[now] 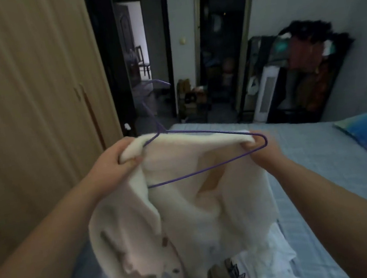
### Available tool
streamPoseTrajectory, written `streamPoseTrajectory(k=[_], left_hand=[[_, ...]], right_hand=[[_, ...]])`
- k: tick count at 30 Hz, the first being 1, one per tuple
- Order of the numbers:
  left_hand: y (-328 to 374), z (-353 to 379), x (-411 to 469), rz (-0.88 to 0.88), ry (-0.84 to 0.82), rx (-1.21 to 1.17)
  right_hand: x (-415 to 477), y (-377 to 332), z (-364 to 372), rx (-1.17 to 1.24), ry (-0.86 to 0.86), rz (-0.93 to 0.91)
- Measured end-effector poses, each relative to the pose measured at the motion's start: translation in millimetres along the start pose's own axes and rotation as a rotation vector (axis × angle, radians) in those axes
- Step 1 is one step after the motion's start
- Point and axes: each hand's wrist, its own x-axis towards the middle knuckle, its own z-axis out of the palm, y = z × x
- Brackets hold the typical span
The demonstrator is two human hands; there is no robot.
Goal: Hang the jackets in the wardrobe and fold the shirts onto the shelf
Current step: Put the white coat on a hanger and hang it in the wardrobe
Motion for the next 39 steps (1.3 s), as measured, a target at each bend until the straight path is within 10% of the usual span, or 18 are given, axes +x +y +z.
streamPoseTrajectory(k=[12,28,39], left_hand=[[56.2,-5.2,96.6,0.100,-0.109,0.156],[93.0,71.9,133.2,0.016,-0.058,0.573],[142.8,110.4,126.5,0.055,0.045,0.203]], right_hand=[[6.9,-27.0,-117.4,-0.267,0.170,-0.056],[7.3,-11.9,-89.4,-0.486,0.180,0.128],[-13.6,-61.9,-15.1,-0.007,0.140,0.062]])
